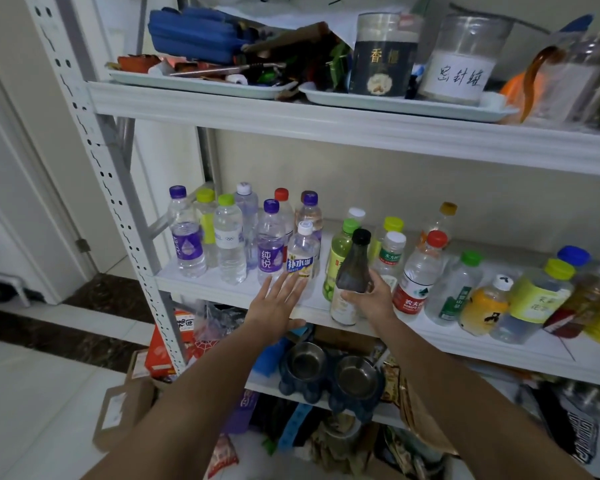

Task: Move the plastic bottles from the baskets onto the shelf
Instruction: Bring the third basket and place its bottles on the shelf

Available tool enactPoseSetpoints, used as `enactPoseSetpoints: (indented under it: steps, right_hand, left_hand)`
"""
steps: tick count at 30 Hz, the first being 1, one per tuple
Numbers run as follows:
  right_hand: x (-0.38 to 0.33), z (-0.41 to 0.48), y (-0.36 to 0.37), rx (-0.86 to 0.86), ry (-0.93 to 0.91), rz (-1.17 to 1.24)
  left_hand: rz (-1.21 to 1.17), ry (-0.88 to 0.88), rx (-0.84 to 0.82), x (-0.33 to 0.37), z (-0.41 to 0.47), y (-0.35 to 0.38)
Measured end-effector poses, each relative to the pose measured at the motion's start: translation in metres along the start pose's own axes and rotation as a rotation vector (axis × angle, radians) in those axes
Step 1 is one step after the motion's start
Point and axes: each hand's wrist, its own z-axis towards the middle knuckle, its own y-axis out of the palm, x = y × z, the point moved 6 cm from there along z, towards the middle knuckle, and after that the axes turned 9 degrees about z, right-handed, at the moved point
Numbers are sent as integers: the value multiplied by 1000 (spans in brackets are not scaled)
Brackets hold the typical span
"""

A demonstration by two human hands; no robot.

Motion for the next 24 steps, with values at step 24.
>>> enactPoseSetpoints:
  steps: [24]
  right_hand:
    - [36, -4, 8, 163, 14, -322]
  left_hand:
    - [-22, -16, -31, -4, -13, 14]
